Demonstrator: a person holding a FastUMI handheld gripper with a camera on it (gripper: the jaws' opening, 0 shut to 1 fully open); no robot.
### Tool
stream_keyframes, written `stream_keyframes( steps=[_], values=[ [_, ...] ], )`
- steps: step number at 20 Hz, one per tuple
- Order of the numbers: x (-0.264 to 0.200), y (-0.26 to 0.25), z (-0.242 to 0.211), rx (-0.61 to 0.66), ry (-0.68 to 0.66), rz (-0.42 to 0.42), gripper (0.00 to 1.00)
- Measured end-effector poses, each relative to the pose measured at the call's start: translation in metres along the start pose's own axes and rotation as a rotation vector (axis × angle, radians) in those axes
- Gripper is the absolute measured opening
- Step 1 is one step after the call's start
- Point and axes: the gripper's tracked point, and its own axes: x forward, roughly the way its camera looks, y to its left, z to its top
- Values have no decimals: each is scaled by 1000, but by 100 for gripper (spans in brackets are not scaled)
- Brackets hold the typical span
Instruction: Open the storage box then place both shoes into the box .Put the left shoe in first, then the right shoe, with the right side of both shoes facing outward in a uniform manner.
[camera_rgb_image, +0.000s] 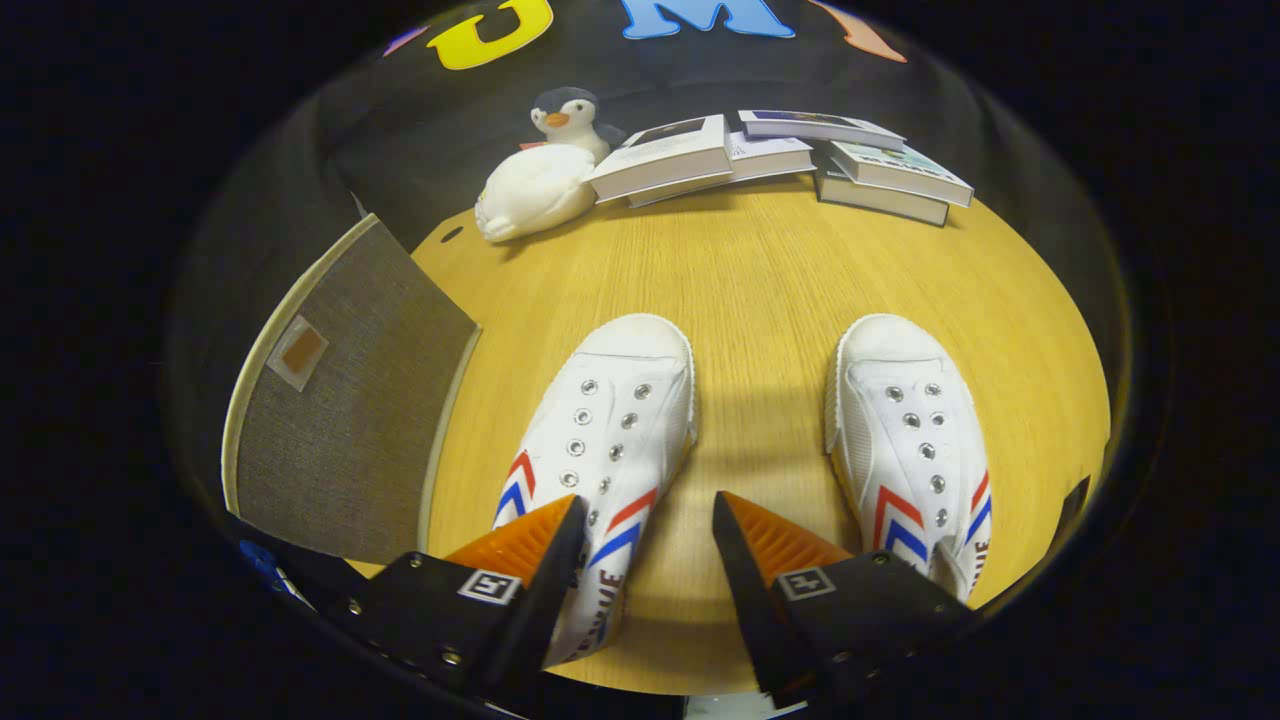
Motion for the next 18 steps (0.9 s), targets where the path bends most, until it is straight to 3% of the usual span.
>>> stream_keyframes(
  steps=[2,5,6,9,10,18],
  values=[
    [-2,2,1,22,7,11,55],
    [2,4,1,79,20,36,55],
    [-4,6,-1,111,35,35,30],
    [-6,4,3,173,14,34,30],
    [-5,5,-2,206,28,43,9],
    [-14,12,10,426,5,159,9]
  ],
)
